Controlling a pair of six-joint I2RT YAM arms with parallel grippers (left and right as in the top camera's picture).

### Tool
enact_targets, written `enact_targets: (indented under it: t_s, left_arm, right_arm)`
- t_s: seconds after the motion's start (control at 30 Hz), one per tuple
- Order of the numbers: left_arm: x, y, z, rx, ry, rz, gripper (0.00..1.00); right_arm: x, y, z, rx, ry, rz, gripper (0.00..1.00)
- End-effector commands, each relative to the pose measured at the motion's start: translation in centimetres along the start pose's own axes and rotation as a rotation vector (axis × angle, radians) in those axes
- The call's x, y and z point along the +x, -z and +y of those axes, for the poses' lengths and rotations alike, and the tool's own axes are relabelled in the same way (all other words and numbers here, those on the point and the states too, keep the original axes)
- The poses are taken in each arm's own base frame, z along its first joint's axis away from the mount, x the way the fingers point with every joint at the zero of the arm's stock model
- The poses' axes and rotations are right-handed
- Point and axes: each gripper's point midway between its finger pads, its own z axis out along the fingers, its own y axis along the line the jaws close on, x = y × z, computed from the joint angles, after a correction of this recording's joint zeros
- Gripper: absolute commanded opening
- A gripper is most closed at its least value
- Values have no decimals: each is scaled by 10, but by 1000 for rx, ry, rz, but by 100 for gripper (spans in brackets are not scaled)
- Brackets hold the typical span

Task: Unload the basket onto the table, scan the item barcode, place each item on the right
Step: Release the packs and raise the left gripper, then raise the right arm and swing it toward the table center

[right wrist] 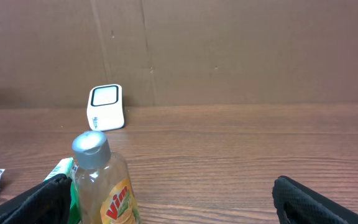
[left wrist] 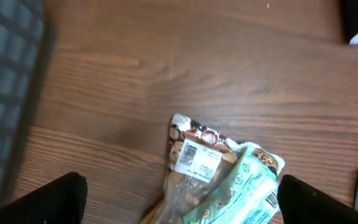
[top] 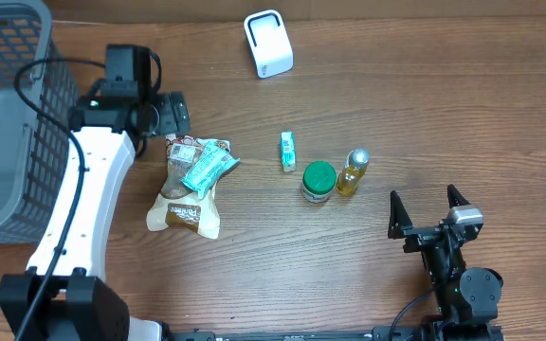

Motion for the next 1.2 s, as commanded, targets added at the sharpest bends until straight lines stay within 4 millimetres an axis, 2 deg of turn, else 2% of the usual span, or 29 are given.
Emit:
enact_targets:
  t_s: [0.0, 0.43, 0.7, 0.8, 1.17]
  left_arm:
    - [-5, 8, 11, -46, -35, -18, 100]
    - [-3, 7, 10, -45, -35, -14, 100]
    - [-3, 7, 10, -45, -35, -14, 100]
    - [-3, 7, 10, -45, -35, -14, 100]
    - [-3, 7, 10, -45, -35, -14, 100]
  right_arm:
    - [2, 0, -2, 8, -5, -1, 100]
    - [2, 0, -2, 8, -5, -1, 100]
    - [-10, 0, -1, 2, 0, -50, 100]
    - [-12, 0, 7, -43, 3, -60, 100]
    - [-46, 12, 51, -294, 48, -197, 100]
